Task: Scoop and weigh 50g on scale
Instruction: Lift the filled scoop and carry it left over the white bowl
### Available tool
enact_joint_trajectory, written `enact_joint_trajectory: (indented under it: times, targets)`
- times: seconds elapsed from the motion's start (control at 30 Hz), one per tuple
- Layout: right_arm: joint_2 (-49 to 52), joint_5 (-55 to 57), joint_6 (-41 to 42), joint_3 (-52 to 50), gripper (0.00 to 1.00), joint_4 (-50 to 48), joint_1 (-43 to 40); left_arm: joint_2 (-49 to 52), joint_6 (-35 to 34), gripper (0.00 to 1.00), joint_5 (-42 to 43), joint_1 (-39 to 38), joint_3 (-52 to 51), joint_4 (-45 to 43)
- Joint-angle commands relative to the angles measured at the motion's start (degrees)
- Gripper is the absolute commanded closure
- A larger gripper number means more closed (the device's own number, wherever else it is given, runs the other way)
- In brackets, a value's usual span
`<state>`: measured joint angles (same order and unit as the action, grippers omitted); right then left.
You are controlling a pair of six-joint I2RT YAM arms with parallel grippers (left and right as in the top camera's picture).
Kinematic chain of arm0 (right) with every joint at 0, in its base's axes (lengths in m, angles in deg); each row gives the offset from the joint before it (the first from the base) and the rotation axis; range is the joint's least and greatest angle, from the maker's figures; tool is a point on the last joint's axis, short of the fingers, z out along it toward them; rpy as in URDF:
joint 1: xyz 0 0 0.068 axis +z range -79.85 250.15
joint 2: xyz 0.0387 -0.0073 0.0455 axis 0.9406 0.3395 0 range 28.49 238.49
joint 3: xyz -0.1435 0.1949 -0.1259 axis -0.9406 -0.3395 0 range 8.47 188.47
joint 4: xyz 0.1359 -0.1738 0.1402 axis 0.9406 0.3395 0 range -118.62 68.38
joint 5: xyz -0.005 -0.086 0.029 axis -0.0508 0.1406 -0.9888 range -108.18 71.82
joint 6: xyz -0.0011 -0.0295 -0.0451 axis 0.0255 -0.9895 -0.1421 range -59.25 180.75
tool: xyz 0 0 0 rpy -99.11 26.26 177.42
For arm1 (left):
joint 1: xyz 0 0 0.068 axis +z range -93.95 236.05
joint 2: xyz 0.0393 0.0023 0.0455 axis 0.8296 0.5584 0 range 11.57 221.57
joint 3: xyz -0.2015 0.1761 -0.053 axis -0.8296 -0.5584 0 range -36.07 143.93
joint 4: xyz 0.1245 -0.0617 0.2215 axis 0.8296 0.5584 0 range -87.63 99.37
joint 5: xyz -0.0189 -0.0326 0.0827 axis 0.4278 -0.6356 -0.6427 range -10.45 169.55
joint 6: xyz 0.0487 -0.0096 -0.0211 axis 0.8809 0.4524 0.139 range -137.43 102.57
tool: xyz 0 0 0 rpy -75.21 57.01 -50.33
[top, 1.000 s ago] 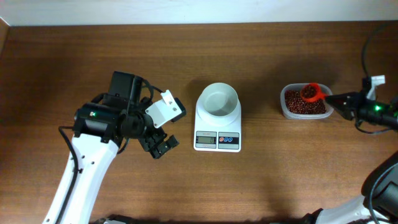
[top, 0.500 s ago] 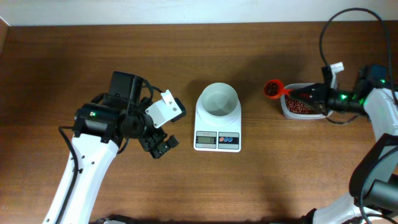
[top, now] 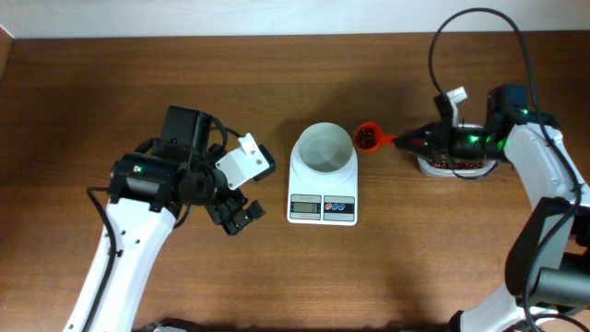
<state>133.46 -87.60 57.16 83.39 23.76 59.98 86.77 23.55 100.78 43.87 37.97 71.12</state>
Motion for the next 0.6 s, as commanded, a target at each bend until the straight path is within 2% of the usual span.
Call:
enact_joint_trajectory:
  times: [0.0,0.33,0.57]
  targets:
    - [0.4,-3.3,-0.5,-0.3,0.96,-1.4,2.7,-1.0,0.5,0.01,0.8,0.2,-0.2,-0.1]
    - [0.4,-3.2,-0.5,-0.3,0.96,-9.2,5.7,-1.0,0.5,0.01,0.8,0.2,-0.2,-0.1]
    - [0.4,1.0,-0.5,-0.3,0.96,-13.7,5.7,-1.0,0.5,0.01,0.8,0.2,-0.2,-0.1]
